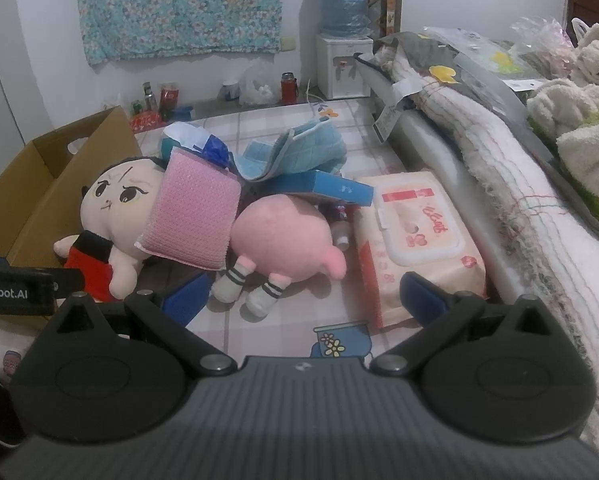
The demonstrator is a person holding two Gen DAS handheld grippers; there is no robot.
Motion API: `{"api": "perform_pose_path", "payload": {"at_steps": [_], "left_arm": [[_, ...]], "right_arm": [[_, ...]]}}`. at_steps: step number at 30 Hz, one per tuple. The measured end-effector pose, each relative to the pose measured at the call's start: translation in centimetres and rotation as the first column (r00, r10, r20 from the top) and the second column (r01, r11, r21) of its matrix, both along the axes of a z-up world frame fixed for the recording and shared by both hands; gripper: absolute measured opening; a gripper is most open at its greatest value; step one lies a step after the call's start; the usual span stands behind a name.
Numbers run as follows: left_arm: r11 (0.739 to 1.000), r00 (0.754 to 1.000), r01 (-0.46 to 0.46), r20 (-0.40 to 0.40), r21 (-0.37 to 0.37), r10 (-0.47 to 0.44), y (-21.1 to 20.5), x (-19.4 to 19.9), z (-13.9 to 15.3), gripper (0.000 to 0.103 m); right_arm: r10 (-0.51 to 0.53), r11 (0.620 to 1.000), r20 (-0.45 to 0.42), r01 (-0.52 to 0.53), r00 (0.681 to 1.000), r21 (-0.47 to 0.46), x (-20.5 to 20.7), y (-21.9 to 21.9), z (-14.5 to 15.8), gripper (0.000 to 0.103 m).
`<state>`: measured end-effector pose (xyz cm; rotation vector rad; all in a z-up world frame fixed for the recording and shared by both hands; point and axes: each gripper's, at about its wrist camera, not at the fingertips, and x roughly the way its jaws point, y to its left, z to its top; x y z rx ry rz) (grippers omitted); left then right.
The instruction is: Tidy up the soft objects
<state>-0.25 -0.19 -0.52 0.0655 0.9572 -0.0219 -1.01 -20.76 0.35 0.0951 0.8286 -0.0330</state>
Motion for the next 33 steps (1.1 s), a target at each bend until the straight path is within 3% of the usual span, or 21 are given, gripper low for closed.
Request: {"api": "perform_pose_path", "payload": {"at_steps": [33], "left_arm": [[1.0, 1.0, 0.001, -0.016, -0.002, -0.001, 0.09, 0.35, -0.37, 0.103]], "right_arm": [[0.015, 1.0, -0.005, -0.015, 1.0, -0.004, 0.52, 0.35, 0.05, 0.102]]}}
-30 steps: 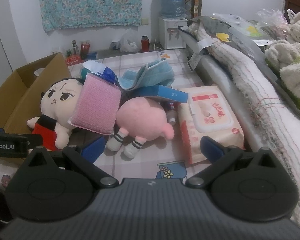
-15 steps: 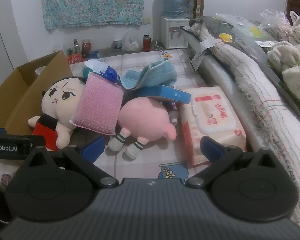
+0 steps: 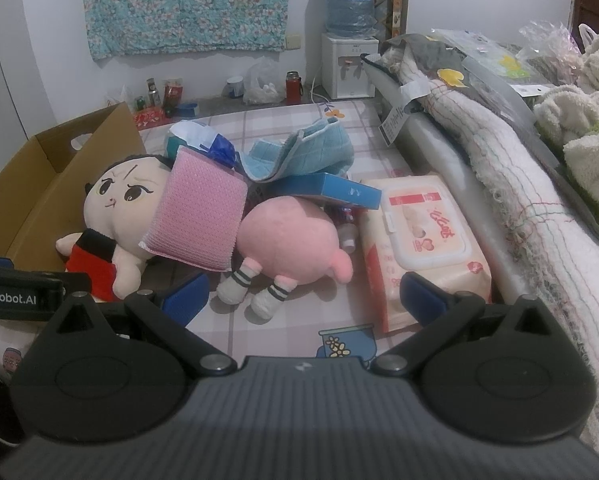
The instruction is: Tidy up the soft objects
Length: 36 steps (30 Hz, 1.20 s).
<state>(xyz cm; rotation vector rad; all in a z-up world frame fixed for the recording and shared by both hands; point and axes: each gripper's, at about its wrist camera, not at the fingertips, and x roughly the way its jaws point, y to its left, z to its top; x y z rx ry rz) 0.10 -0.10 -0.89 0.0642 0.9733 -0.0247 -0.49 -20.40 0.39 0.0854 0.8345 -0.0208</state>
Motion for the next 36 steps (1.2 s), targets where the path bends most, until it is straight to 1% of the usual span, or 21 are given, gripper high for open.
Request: {"api": "perform_pose_path", "payload": {"at_steps": [30, 33, 36], "left_arm": [[1.0, 1.0, -0.003, -0.002, -0.002, 0.003, 0.3, -0.1, -0.2, 0.103], [1.0, 1.0, 0.008, 0.012, -0.006, -0.007, 0.3, -0.2, -0.3, 0.103], [0.998, 0.998, 0.046, 0.052, -0.031, -0.044, 0.1, -0.5, -0.4, 0.102]], "right_arm": [[0.0, 1.0, 0.002, 0.0, 1.0, 0.0, 0.0, 0.1, 0.0, 0.102], [0.005, 1.0, 0.015, -0.005, 1.0, 0.006, -0.1, -0.1, -0.1, 0.102], [0.017, 1.0, 0.054, -0.019, 0.998, 0.025, -0.4, -1.1, -0.2, 0.102]]}}
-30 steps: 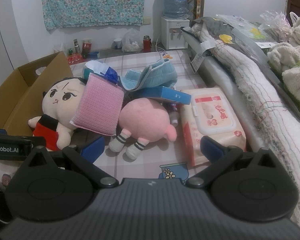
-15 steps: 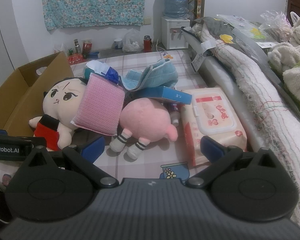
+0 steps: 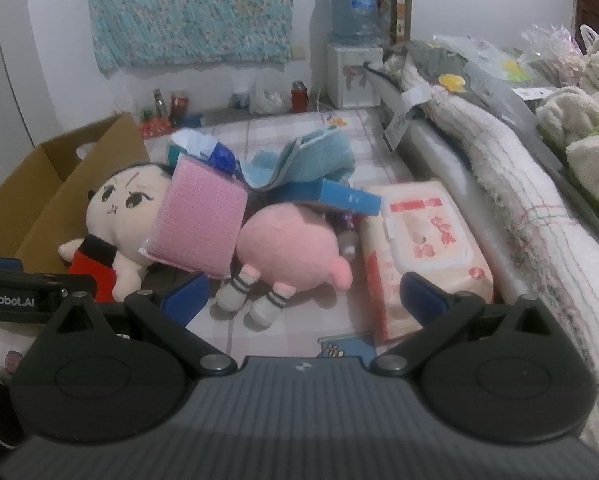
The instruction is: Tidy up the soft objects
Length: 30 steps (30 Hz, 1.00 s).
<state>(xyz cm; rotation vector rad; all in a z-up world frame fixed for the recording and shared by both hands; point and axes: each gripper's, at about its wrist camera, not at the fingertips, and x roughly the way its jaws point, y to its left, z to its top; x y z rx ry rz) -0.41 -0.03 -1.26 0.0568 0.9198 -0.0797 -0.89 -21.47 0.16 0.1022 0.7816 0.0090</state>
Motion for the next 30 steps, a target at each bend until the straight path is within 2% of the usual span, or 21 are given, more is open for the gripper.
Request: {"api": "perform_pose_path", "payload": {"at_steps": [3, 6, 9, 12, 17, 22, 26, 27, 29, 30], "left_arm": [[0.996, 0.996, 0.082, 0.05, -0.046, -0.079, -0.6, -0.3, -0.1, 0.102], [0.983, 0.981, 0.169, 0.114, -0.072, -0.16, -1.4, -0.4, 0.0, 0.1], [0.969, 0.957, 0.244, 0.166, -0.028, -0.236, -2.8, 0.4, 0.2, 0.095], [0.96, 0.943, 0.28, 0.183, 0.019, -0.278, -4.1, 2.0, 0.2, 0.09], [0.944, 0.937, 0.32, 0.12, 0.079, -0.327, -6.3, 6.7, -1.3, 0.091], [0.936, 0.952, 0.3, 0.005, 0.186, -0.306, -8.7, 10.5, -3.9, 0.094], [0.911, 0.947, 0.307, 0.011, 0.277, -0.322, -10.2, 11.1, -4.7, 0.093], [0.906, 0.947, 0.304, 0.01, 0.294, -0.321, -10.5, 11.1, -4.9, 0.09], [0.891, 0.946, 0.301, 0.011, 0.339, -0.324, -11.2, 11.1, -5.3, 0.071], [0.884, 0.944, 0.302, 0.018, 0.358, -0.329, -11.5, 11.0, -5.4, 0.064]], "right_arm": [[0.008, 0.999, 0.058, -0.01, 0.998, 0.034, -0.3, -1.6, -0.2, 0.102], [0.004, 0.996, 0.081, -0.012, 0.997, 0.09, -0.2, -3.2, -0.5, 0.102], [-0.03, 0.987, 0.097, 0.014, 0.995, 0.158, 0.2, -4.6, -1.1, 0.102], [-0.059, 0.979, 0.118, 0.035, 0.991, 0.2, 0.8, -5.6, -1.7, 0.102], [-0.088, 0.972, 0.136, 0.055, 0.987, 0.229, 2.2, -6.6, -2.7, 0.102], [-0.103, 0.964, 0.134, 0.066, 0.986, 0.259, 3.7, -7.3, -3.9, 0.102], [-0.102, 0.959, 0.125, 0.064, 0.987, 0.277, 4.5, -7.5, -5.0, 0.102], [-0.103, 0.958, 0.123, 0.066, 0.987, 0.278, 4.5, -7.5, -5.2, 0.102], [-0.11, 0.957, 0.119, 0.072, 0.987, 0.282, 4.5, -7.7, -5.6, 0.102], [-0.114, 0.955, 0.117, 0.076, 0.987, 0.286, 4.5, -7.7, -5.7, 0.102]]}}
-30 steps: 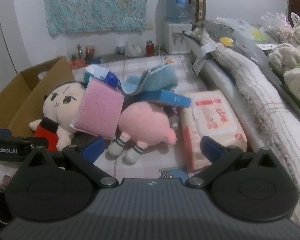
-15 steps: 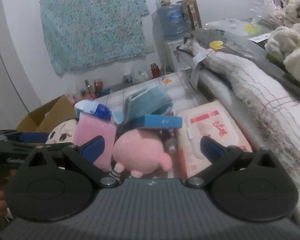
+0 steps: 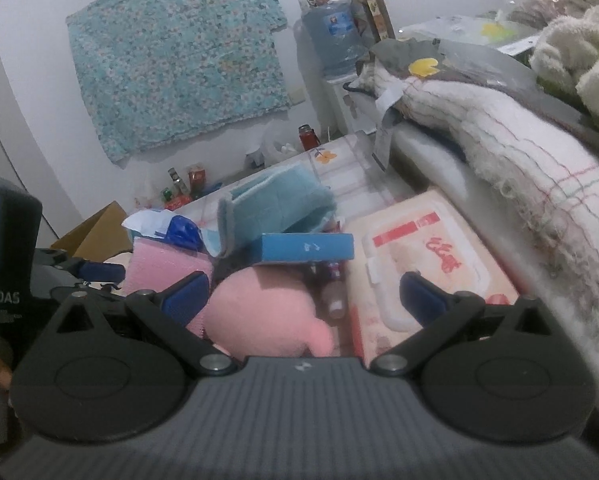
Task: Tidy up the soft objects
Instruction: 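Lower the left gripper and grasp the pink mesh sponge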
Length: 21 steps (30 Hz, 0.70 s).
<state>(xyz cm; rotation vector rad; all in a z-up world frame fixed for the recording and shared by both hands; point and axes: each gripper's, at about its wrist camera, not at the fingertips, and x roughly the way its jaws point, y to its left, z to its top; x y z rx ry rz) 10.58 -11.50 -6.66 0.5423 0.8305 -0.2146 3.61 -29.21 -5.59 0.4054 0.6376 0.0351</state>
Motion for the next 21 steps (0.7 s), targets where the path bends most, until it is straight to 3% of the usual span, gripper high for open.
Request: {"api": "perform_pose_path", "payload": {"at_steps": [2, 5, 10, 15, 18, 21], "left_arm": [[1.0, 1.0, 0.011, 0.003, 0.003, -0.011, -0.2, -0.2, 0.0, 0.05], [1.0, 1.0, 0.006, -0.006, -0.029, -0.006, 0.1, -0.6, 0.5, 0.04], [0.994, 1.0, 0.0, -0.015, -0.113, -0.001, 0.9, -1.3, 1.6, 0.034], [0.971, 0.998, 0.006, -0.054, -0.24, -0.02, 2.5, -3.5, 4.3, 0.034], [0.936, 0.991, 0.021, -0.114, -0.351, -0.065, 3.8, -5.2, 6.1, 0.034], [0.874, 0.966, 0.005, -0.224, -0.485, -0.13, 4.9, -6.3, 6.2, 0.034]], "right_arm": [[-0.013, 1.0, 0.001, 0.013, 1.0, 0.008, -0.2, -0.3, -0.1, 0.102], [-0.031, 0.999, 0.008, 0.031, 0.999, 0.015, -0.7, -0.8, 0.0, 0.102], [-0.046, 0.999, 0.023, 0.046, 0.999, 0.019, -1.7, -1.5, 0.3, 0.102], [-0.053, 0.998, 0.04, 0.052, 0.998, 0.017, -2.8, -2.0, 0.8, 0.102], [-0.059, 0.998, 0.048, 0.059, 0.997, 0.018, -3.4, -2.2, 1.1, 0.102], [-0.066, 0.998, 0.054, 0.065, 0.996, 0.016, -4.0, -2.5, 1.4, 0.102]]}}
